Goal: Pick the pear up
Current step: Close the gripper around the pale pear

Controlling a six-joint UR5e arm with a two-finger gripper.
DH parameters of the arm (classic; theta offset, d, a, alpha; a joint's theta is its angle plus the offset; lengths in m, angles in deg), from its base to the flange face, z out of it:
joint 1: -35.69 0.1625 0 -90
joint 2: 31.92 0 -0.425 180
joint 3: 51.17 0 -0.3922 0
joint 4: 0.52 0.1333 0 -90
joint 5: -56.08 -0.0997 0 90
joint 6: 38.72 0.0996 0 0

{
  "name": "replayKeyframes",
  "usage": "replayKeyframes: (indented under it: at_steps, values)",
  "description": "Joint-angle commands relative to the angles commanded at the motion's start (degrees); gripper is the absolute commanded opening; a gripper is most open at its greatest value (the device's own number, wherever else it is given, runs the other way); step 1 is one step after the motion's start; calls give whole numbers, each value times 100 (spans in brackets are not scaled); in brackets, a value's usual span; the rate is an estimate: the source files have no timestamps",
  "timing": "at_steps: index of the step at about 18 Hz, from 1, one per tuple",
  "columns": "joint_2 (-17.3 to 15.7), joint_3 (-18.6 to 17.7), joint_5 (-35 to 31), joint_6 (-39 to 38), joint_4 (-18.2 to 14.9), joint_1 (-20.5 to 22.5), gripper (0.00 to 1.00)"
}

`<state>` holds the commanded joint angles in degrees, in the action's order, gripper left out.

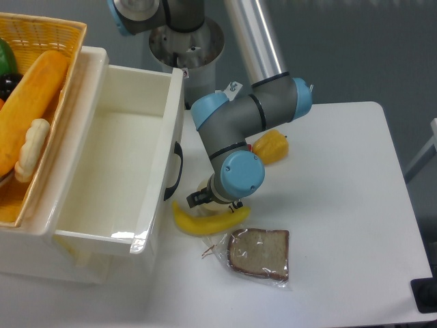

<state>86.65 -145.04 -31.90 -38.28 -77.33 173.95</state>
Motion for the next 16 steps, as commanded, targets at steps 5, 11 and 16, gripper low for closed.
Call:
replayKeyframes:
  at_steps: [5, 11, 16]
  values:
    - [26, 0, 0, 44, -9, -44, 83]
    - [18, 0, -114, 62, 0, -44, 66]
    - [-44, 105, -176, 228, 0, -44, 60]
